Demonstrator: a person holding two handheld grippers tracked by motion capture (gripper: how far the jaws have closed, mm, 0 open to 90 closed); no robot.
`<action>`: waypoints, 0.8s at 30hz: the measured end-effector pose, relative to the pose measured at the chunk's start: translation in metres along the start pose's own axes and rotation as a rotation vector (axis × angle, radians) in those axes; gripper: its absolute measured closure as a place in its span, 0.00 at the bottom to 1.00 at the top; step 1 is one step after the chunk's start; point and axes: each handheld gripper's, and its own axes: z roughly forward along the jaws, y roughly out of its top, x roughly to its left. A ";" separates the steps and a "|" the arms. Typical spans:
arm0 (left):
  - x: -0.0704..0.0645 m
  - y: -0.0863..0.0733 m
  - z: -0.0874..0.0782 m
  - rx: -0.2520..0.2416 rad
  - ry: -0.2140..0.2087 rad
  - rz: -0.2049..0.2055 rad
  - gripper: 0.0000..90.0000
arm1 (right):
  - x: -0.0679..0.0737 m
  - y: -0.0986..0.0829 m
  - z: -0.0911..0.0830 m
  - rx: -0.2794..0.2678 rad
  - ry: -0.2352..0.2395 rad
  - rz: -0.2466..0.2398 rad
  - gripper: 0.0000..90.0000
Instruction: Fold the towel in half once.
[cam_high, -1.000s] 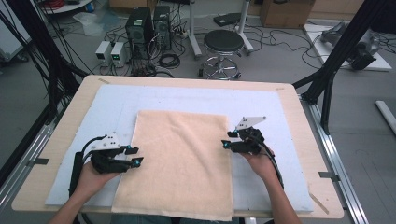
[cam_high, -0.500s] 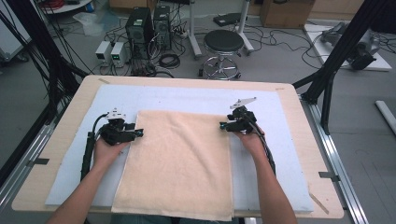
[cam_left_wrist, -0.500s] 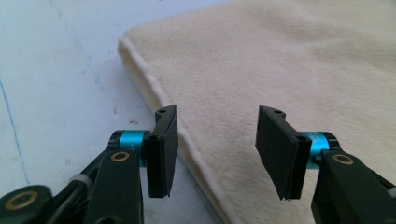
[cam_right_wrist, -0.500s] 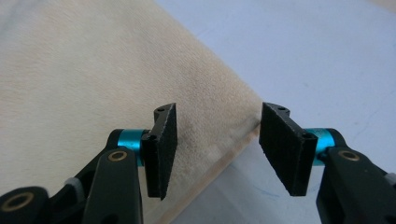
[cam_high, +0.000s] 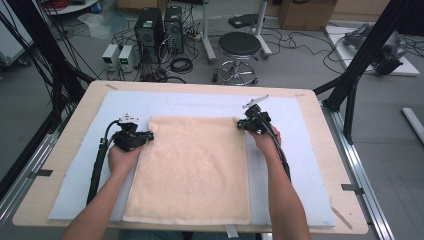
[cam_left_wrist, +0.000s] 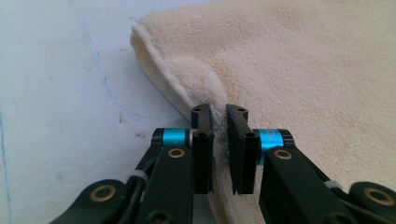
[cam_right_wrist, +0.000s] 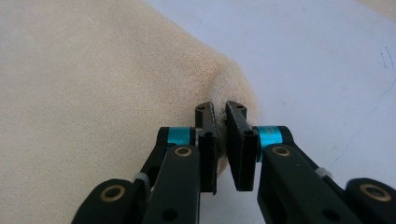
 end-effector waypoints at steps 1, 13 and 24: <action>0.001 0.000 0.000 0.000 -0.003 0.002 0.90 | -0.001 -0.001 0.001 -0.002 0.005 0.002 0.91; 0.003 0.005 -0.021 -0.003 -0.001 0.071 0.66 | 0.013 -0.008 -0.024 -0.098 0.066 0.004 0.56; 0.009 0.028 -0.030 -0.016 -0.042 0.092 0.60 | 0.024 -0.003 -0.024 -0.125 0.100 -0.012 0.43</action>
